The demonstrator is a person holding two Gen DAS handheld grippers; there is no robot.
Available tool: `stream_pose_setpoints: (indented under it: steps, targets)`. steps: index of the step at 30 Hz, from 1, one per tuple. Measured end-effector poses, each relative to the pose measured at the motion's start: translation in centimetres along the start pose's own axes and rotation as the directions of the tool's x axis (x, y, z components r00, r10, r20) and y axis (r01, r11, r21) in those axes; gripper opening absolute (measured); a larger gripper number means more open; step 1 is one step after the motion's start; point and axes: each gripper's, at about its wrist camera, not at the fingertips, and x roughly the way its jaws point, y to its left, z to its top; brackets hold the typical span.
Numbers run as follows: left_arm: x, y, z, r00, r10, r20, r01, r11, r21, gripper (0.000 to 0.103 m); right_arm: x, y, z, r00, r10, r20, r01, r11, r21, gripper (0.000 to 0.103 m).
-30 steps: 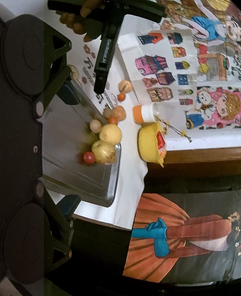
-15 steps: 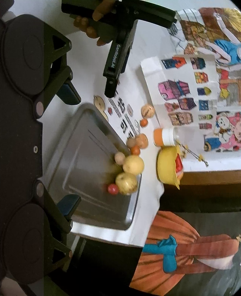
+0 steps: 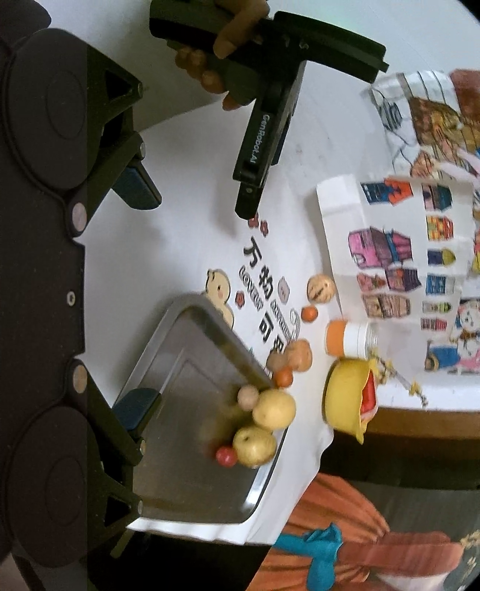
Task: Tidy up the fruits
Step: 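Withdraw both open tools from the tray toward the loose fruits, then grasp a large speckled brown fruit with the left tool while the right tool grasps a small brown kiwi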
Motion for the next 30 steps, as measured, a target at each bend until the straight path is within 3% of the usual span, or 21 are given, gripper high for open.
stream_pose_setpoints:
  steps: [20, 30]
  targets:
    - [0.8, 5.1, 0.7, 0.997, 0.073, 0.007, -0.073, 0.995, -0.068, 0.102, 4.5, 3.1, 5.2, 0.996, 0.081, 0.027, -0.078, 0.992, -0.104, 0.102]
    - [3.4, 5.2, 2.7, 0.997, 0.073, 0.005, -0.072, 0.993, -0.096, 0.102, 7.1, 2.2, 6.6, 0.998, 0.04, 0.057, -0.032, 0.99, -0.136, 0.102]
